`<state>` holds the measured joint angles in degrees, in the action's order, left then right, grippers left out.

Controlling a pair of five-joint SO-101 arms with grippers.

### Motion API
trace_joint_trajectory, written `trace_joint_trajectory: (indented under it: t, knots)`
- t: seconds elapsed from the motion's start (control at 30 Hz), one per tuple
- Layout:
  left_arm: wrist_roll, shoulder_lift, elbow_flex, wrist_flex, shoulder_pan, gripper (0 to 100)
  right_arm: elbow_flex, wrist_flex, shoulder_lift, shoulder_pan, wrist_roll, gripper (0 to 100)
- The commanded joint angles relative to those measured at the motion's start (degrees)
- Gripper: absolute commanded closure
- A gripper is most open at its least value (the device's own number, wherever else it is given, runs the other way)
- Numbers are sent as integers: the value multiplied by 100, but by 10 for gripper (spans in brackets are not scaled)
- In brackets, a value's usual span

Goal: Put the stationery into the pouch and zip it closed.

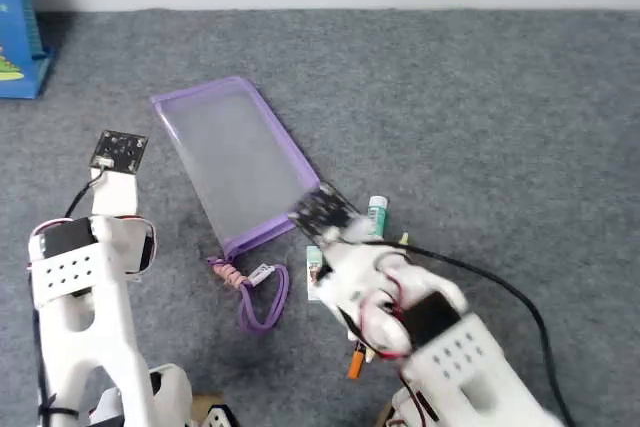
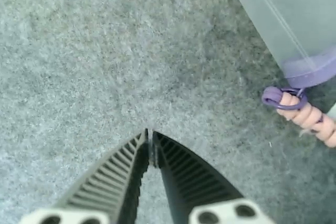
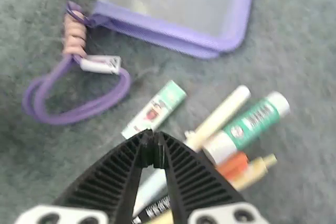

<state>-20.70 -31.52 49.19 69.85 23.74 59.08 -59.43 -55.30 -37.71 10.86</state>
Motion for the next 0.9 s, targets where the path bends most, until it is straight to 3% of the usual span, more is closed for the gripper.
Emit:
trace_joint_trajectory:
  t: [0.0,0.13,0.47,0.87]
  knots:
    - [70,-229,-31,0,9,982,-818,338,1077,-435,-79,896]
    - [79,-229,-22,9,9,982,-1451,374,2062,-813,-308,811]
    - [79,-229,-22,9,9,982,-2813,435,4180,-1516,-440,812]
    - [79,-229,-57,-35,580,982,-2892,1859,5349,-1921,-738,812]
